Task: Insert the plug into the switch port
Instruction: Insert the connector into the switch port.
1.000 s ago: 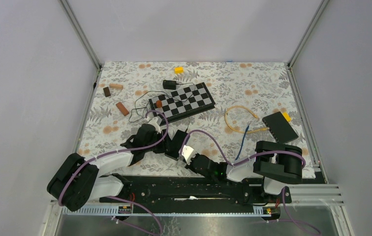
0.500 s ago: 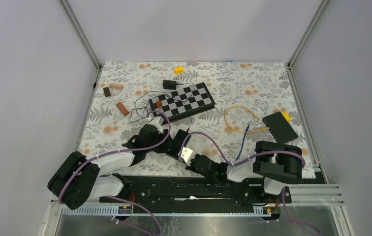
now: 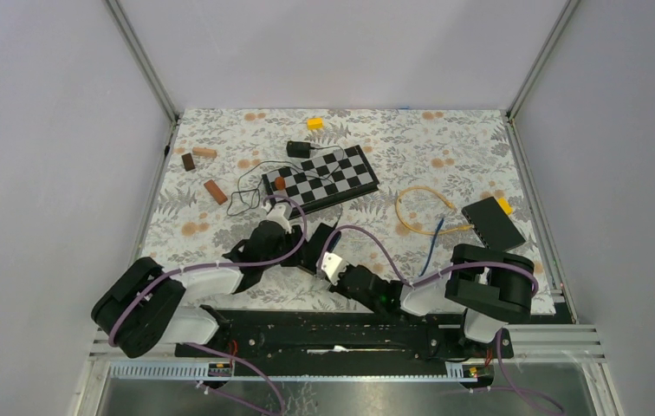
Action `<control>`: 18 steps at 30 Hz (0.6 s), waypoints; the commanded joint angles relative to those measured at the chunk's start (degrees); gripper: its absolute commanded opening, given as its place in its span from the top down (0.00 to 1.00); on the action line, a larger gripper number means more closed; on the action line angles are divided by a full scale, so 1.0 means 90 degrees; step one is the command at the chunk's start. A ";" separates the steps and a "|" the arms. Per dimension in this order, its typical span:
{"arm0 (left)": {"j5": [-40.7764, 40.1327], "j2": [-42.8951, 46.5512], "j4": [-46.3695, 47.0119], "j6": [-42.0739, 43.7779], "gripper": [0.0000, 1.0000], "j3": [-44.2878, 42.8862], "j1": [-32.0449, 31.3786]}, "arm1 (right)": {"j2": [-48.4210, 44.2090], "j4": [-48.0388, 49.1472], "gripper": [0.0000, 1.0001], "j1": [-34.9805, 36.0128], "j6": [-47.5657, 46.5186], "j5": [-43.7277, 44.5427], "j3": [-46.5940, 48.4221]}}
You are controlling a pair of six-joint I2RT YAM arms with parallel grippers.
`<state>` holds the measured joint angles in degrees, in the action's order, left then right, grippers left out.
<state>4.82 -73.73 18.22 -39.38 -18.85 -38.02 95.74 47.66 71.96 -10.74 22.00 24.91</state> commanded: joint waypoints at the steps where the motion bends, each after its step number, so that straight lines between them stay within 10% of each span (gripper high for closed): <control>1: 0.1828 -0.0404 -0.0425 -0.0304 0.57 0.0205 -0.0776 | 0.0138 0.0996 1.00 -0.0280 -0.0173 -0.0295 0.0563; 18: 0.1952 -0.0735 0.0425 -0.0855 0.61 0.0327 -0.1497 | -0.0505 0.0751 1.00 -0.0485 -0.0422 -0.0550 0.1276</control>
<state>-2.50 -77.62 25.82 -39.31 -18.72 -41.76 94.96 40.91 69.45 -13.30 21.10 28.12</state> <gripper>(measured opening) 0.469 0.044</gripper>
